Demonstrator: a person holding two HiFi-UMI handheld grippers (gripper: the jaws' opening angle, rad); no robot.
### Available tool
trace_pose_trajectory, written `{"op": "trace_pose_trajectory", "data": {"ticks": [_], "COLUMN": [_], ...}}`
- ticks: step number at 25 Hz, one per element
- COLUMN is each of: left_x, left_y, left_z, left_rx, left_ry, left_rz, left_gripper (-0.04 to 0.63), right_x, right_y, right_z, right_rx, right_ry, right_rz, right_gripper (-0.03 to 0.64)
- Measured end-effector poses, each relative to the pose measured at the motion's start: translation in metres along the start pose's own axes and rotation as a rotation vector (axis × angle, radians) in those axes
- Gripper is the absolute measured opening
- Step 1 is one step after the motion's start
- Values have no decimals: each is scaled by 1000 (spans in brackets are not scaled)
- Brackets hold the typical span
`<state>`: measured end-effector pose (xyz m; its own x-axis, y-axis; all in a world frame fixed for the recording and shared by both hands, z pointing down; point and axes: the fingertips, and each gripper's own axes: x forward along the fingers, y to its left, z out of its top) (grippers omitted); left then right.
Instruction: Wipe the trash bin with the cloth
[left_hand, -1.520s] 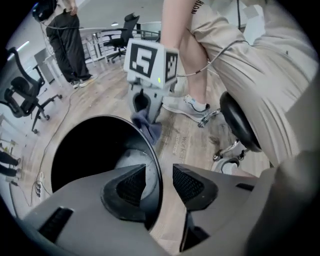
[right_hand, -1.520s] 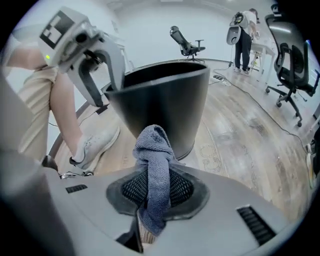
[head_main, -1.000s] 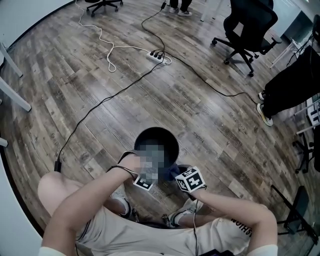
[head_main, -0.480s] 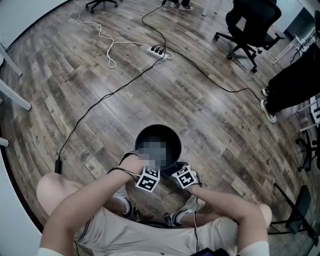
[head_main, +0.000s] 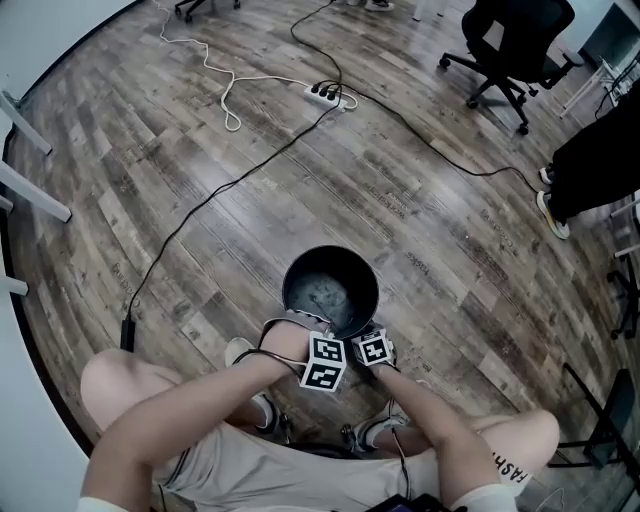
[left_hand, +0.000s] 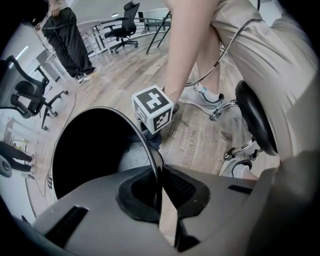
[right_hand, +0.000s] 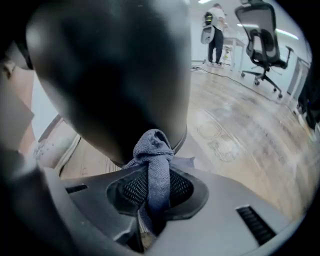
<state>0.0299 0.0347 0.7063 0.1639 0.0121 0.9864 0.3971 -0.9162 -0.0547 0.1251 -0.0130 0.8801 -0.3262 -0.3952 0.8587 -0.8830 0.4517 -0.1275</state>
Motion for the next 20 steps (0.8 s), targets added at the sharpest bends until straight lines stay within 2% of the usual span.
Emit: {"op": "trace_pose_trajectory", "data": {"ticks": [2,6,7,8,9,11,12,16,20], "left_x": [1,1,0,-2,-5,-12,-16,-20,-12], "left_y": [1,0,-2,-4,-5,-3,-3,-5,3], "left_z": [0,2,4,5,4,-5,-12,-38,-50], "left_rx": [-1,-20,-29,-34,-29,18,49,141,165], "left_ry": [4,-15,-35,-54,-67,-75,-76,-51,-16], "left_rz": [9,-2,-21,-46,-67,-83,-90,-117,-56], "left_gripper": [25,26,51,133,181,189,189,189,176], "right_x": [-1,-18,-26,-37,-49,-79,-94,-148,-194], "right_y": [0,0,0,2,5,19,28,53,57], "right_z": [1,3,4,4,4,9,12,38,76], "right_rx": [34,-54,-20,51,140,274,287,147,41], "right_ry": [-15,48,63,76,87,95,91,42,51], "right_rz": [36,72,72,79,95,140,160,185,128], "right_gripper": [77,77,77,77,77,77,77,77,77]}}
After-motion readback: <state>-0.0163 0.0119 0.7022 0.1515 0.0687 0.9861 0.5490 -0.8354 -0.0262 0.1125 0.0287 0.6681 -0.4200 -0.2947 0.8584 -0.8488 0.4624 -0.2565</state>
